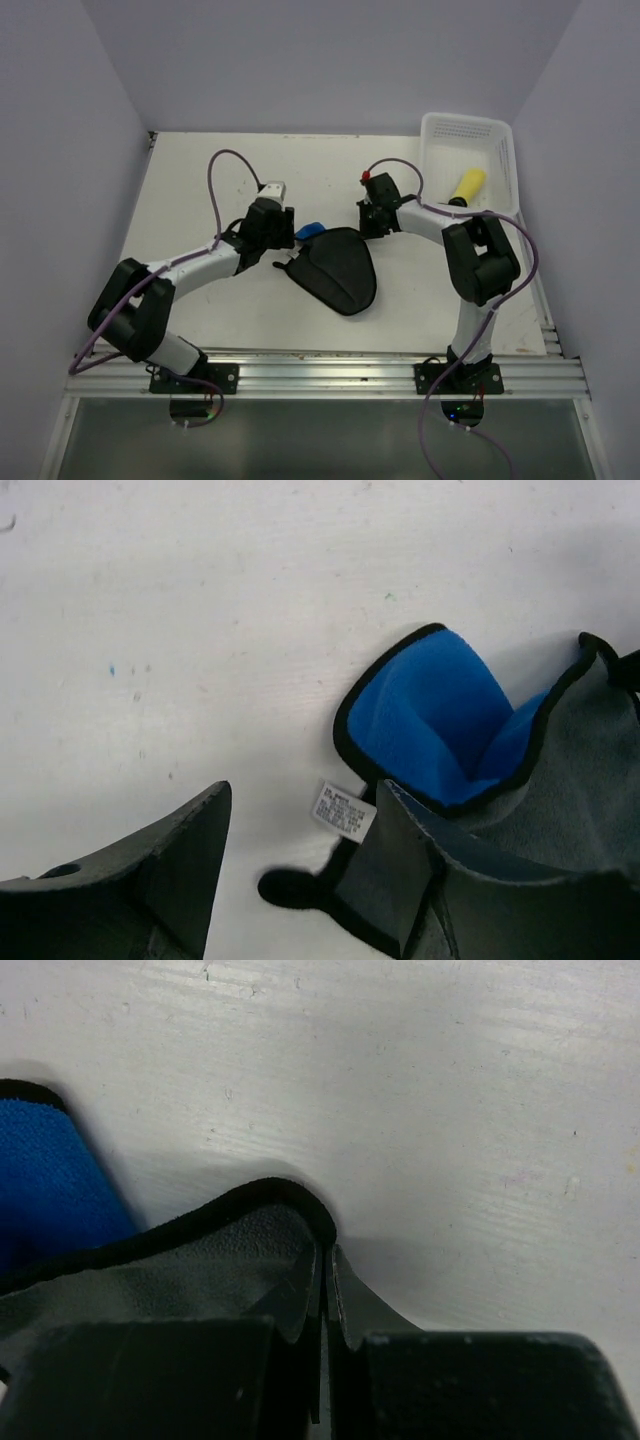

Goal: Roll the towels
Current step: Flatten the towel

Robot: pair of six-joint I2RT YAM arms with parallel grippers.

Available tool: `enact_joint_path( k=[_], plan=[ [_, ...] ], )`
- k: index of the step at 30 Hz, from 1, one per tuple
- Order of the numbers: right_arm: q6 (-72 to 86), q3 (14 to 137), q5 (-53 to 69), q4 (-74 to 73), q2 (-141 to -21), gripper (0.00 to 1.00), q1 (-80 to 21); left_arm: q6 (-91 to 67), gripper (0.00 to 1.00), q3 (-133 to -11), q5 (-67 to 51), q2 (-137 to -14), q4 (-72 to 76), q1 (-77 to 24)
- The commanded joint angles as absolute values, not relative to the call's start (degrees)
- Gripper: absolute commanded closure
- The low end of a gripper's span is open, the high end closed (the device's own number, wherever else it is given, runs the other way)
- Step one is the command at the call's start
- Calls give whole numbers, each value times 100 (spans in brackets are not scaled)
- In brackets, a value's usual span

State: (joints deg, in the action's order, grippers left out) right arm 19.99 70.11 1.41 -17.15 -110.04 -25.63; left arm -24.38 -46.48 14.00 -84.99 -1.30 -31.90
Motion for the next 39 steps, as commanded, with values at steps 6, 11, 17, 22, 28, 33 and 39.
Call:
enact_joint_path(
  k=[6, 11, 17, 22, 28, 33, 39],
  plan=[
    [2215, 6768, 799, -1696, -10846, 100, -2171, -1135, 33, -4825, 352, -9053, 1072, -3120],
    [2250, 6794, 879, -1731, -10872, 100, -2057, -914, 34, -4527, 569, -9141, 1415, -3120],
    [2276, 6873, 975, -1723, -11074, 100, -2030, -1818, 39, -3711, 1712, -8422, 1642, -3111],
    [2276, 6900, 1037, -1749, -11180, 100, -2030, -1276, 33, -2830, 688, -8006, 2970, -3076],
    [2250, 6935, 1011, -1802, -11136, 100, -2030, -783, 35, -3453, -95, -8805, 3067, -3102],
    [2268, 6882, 1055, -1767, -11101, 100, -2030, -475, 38, -3823, -62, -9307, 3234, -3146],
    [2241, 6864, 1072, -1775, -11118, 100, -2030, -299, 54, -3902, 106, -9632, 3700, -3146]
  ],
)
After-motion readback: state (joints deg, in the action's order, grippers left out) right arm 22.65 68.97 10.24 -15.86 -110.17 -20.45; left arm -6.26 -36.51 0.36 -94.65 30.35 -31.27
